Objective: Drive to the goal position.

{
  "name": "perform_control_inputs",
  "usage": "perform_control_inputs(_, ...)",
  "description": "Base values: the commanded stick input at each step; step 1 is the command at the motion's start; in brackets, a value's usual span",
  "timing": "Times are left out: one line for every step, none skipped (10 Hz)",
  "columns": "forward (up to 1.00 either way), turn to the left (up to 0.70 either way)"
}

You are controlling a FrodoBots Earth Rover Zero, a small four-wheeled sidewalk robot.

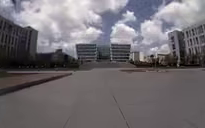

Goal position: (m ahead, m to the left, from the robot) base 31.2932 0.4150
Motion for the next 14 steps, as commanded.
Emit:
perform_control_inputs(0.70,0.00)
perform_control_inputs(0.70,0.00)
perform_control_inputs(0.70,0.00)
perform_control_inputs(0.70,0.00)
perform_control_inputs(0.70,0.00)
perform_control_inputs(0.70,0.00)
perform_control_inputs(0.70,0.00)
perform_control_inputs(0.70,0.00)
perform_control_inputs(0.70,0.00)
perform_control_inputs(0.70,0.00)
perform_control_inputs(0.70,0.00)
perform_control_inputs(0.70,0.00)
perform_control_inputs(0.70,0.00)
perform_control_inputs(0.70,0.00)
